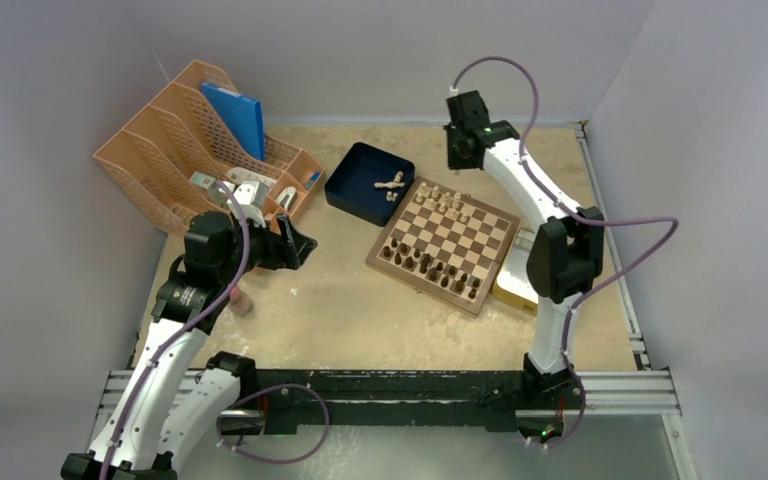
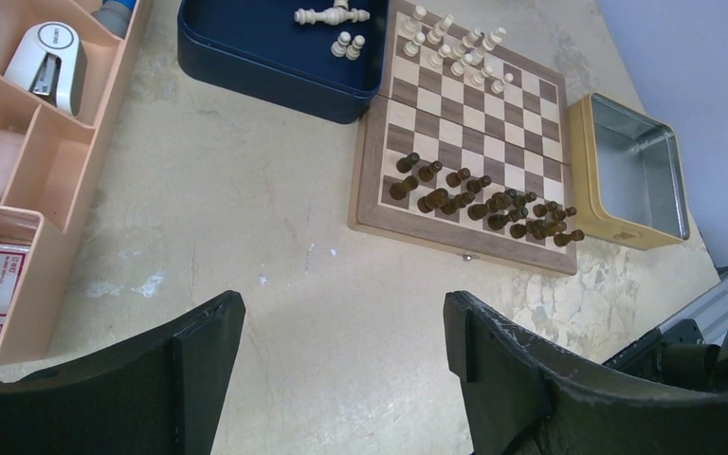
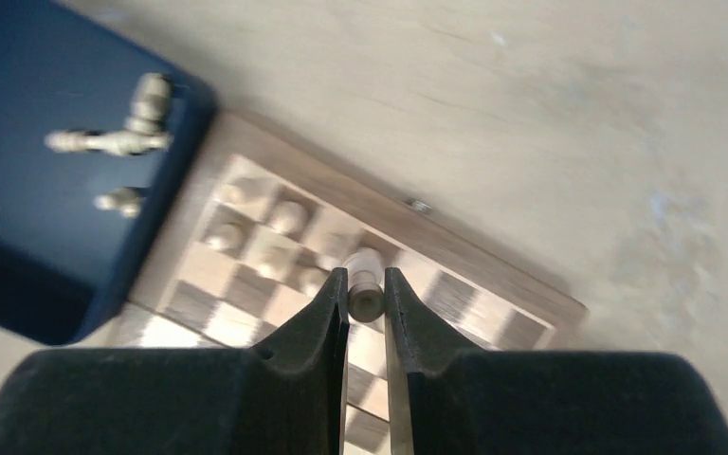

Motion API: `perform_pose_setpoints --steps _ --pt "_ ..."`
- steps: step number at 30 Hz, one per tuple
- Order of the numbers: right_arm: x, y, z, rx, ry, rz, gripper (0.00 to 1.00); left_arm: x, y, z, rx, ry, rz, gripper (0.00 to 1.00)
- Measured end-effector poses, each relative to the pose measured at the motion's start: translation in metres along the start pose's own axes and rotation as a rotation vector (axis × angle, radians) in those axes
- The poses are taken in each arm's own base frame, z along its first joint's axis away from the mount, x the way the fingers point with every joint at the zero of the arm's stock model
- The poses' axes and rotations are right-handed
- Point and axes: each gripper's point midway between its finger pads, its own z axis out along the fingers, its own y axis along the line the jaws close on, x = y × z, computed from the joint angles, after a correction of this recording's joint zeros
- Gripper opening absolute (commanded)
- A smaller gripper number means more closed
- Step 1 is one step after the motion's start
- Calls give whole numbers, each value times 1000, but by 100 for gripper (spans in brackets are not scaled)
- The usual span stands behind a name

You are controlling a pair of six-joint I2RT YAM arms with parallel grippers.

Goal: Set up the chess pieces on the board
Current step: Place the chess piece on the chessboard.

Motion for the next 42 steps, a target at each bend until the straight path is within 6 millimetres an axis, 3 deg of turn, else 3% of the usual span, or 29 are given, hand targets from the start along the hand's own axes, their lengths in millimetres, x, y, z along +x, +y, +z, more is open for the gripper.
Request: perform_pose_setpoints --steps 3,6,12,19,25,42 --pt "12 -38 -7 76 17 61 13 1 -2 0 7 4 3 77" --pt "29 -61 -12 128 41 98 13 2 -5 0 17 8 7 77" --pt "67 -93 -11 198 107 165 13 6 -12 1 42 21 18 77" --pt "107 -125 3 259 184 248 14 9 -19 1 63 29 29 77" --pt "134 -134 13 264 234 294 14 10 -25 -2 86 27 40 77" --pt "132 -134 21 227 211 337 15 10 -26 -3 84 24 45 77"
